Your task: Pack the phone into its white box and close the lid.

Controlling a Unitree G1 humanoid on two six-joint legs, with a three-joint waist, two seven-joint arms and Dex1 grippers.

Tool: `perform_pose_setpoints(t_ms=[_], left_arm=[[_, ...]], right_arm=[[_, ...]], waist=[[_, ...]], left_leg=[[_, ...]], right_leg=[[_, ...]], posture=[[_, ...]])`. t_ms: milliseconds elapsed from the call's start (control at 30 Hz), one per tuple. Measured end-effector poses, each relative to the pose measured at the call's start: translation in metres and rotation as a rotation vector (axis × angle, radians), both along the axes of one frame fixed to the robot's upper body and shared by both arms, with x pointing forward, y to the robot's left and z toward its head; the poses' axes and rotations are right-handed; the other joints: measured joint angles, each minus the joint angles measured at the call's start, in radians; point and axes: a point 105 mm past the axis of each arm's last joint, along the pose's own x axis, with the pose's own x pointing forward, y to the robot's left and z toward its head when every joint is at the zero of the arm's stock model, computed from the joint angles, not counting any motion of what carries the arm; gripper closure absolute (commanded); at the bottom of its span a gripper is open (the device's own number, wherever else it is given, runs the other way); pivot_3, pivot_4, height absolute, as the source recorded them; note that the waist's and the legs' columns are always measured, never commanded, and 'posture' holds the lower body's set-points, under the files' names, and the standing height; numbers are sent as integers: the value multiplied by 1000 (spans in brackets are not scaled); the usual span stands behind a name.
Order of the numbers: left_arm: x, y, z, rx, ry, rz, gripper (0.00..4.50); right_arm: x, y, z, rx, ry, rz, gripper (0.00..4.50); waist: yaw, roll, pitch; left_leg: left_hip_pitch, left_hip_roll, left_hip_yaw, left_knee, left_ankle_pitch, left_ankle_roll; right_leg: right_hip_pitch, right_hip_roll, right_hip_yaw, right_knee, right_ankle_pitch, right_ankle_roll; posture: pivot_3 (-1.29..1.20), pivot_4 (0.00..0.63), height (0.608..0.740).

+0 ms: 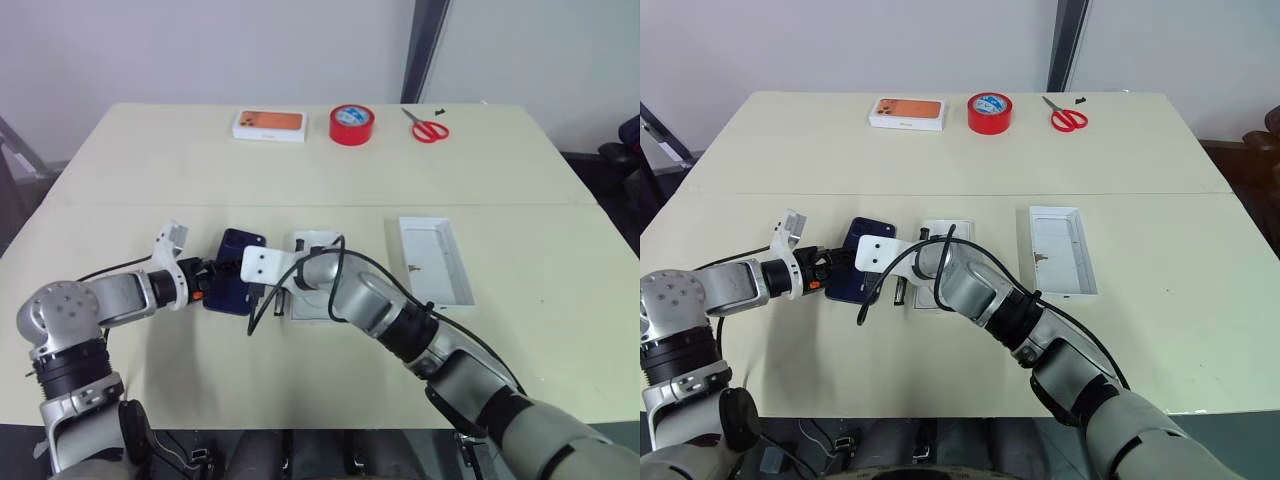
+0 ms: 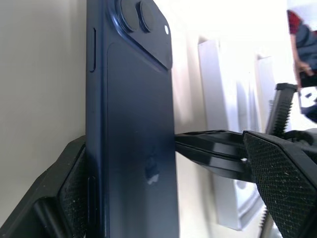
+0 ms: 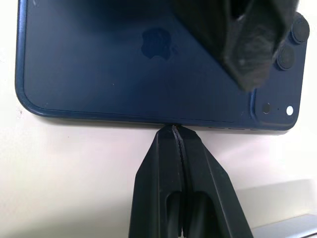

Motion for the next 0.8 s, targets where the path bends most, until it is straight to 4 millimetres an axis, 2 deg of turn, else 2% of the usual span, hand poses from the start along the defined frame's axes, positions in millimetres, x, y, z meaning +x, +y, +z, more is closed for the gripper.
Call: perform_pose_setpoints(t_ms=[100,133,200,333,667,767,800], left_arm=[[-1,0,0,-2,7,3,0],[-1,1,0,-8,10,8,240],[0,3,-2,-12,22,24,826],[-2,10,-9,-22,72,56,2753],[-5,11,-14,-99,102,88,2753],[-6,12,-16,-126,107,108,3584],[-7,11,-14,-150,101,107,4049]], right_arm=[[0,0,0,1,0,1,4472],[-1,1,0,2,0,3,4492],[-1,1,1,4,0,6,4500],[-3,0,3,6,-2,10,4500],[-5,-3,24,49,-38,23,4500],[-5,-6,31,61,-47,17,4500],[-5,-8,33,63,-50,17,4500]], waist=[[-1,0,0],[-2,0,0],[-5,0,0],[-14,-1,0],[-15,-1,1],[-15,-1,1],[-15,-1,1]], left_leg=[[0,0,0,0,0,0],[0,0,0,0,0,0],[0,0,0,0,0,0],[0,0,0,0,0,0],[0,0,0,-1,1,-1],[0,0,-1,-1,0,-1],[0,0,-1,-1,0,-1]], right_leg=[[0,0,0,0,0,0],[0,0,0,0,0,0],[0,0,0,0,0,0],[-1,0,0,0,0,0],[-1,0,0,0,0,0],[-1,0,0,0,0,0],[-1,0,0,0,0,0]], posture=[[0,150,725],[0,150,725],[0,150,725],[0,150,725],[0,150,725],[0,150,725],[0,150,725]])
